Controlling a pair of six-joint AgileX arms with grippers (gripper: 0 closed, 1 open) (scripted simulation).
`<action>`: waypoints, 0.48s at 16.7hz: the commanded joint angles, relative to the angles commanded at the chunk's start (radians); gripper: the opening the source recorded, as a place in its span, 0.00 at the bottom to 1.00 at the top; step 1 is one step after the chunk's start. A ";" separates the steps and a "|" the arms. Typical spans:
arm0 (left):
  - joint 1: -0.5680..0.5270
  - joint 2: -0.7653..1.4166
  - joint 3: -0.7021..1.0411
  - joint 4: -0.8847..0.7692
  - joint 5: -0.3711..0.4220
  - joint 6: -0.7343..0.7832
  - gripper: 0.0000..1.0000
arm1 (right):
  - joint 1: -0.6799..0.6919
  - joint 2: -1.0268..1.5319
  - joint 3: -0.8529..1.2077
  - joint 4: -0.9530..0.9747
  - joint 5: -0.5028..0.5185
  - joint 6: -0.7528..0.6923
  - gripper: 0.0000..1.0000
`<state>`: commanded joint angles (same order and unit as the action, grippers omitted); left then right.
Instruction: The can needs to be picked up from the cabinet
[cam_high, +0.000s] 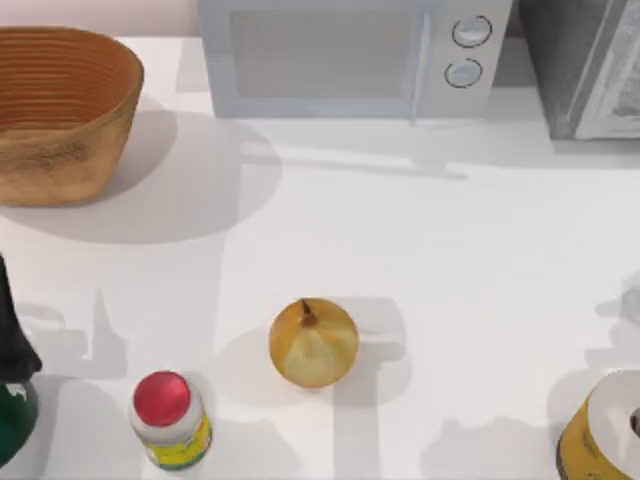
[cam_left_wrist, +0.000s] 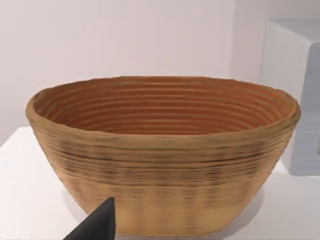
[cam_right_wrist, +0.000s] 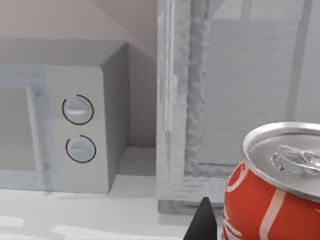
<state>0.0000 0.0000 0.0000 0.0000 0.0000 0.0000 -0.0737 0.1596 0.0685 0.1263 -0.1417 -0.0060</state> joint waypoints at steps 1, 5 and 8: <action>0.000 0.000 0.000 0.000 0.000 0.000 1.00 | -0.031 0.062 0.025 0.046 -0.053 -0.003 0.00; 0.000 0.000 0.000 0.000 0.000 0.000 1.00 | -0.195 0.400 0.149 0.275 -0.321 -0.017 0.00; 0.000 0.000 0.000 0.000 0.000 0.000 1.00 | -0.344 0.717 0.257 0.475 -0.559 -0.028 0.00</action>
<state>0.0000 0.0000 0.0000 0.0000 0.0000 0.0000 -0.4177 0.8764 0.3252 0.6016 -0.7004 -0.0341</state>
